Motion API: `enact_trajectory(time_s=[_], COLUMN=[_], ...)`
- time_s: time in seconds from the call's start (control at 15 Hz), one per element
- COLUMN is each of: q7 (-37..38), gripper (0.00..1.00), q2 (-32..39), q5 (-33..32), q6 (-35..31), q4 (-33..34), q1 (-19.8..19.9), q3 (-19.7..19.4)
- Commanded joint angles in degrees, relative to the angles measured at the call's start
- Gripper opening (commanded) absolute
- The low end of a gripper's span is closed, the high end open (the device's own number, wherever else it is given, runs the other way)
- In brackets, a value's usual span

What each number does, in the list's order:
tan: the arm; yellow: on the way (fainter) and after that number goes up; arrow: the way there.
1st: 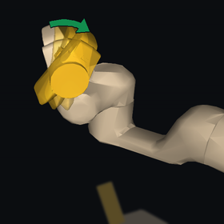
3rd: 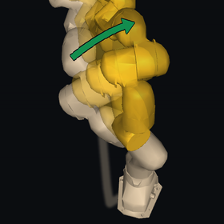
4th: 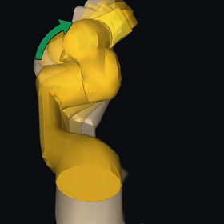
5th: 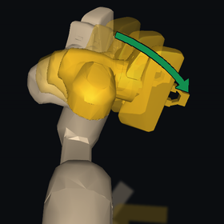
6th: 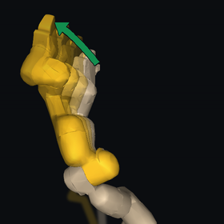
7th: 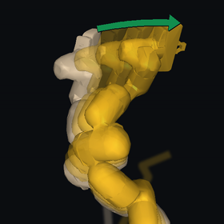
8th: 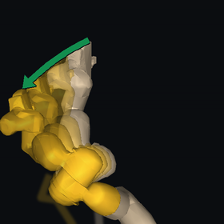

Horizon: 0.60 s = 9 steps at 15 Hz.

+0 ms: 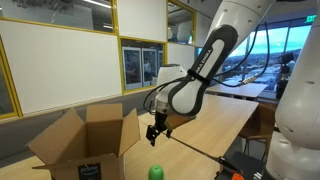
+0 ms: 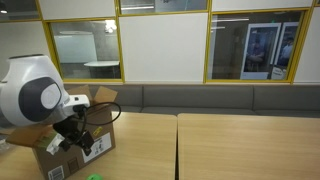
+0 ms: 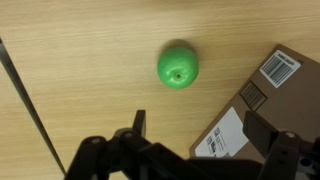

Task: Pick up the objects from the table and put them in the box.

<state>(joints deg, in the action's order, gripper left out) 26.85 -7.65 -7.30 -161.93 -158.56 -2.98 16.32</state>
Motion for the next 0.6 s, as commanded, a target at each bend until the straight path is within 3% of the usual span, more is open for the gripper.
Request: enact_trajectory(time_s=[0.0, 0.53], q7=[4.06, 6.71], gripper=[1.0, 1.0], q2=[8.07, 22.47], q5=[-5.42, -15.03], q6=[-7.99, -14.8], q4=[-0.02, 3.7], q1=[2.21, 0.29], q3=[0.19, -7.42])
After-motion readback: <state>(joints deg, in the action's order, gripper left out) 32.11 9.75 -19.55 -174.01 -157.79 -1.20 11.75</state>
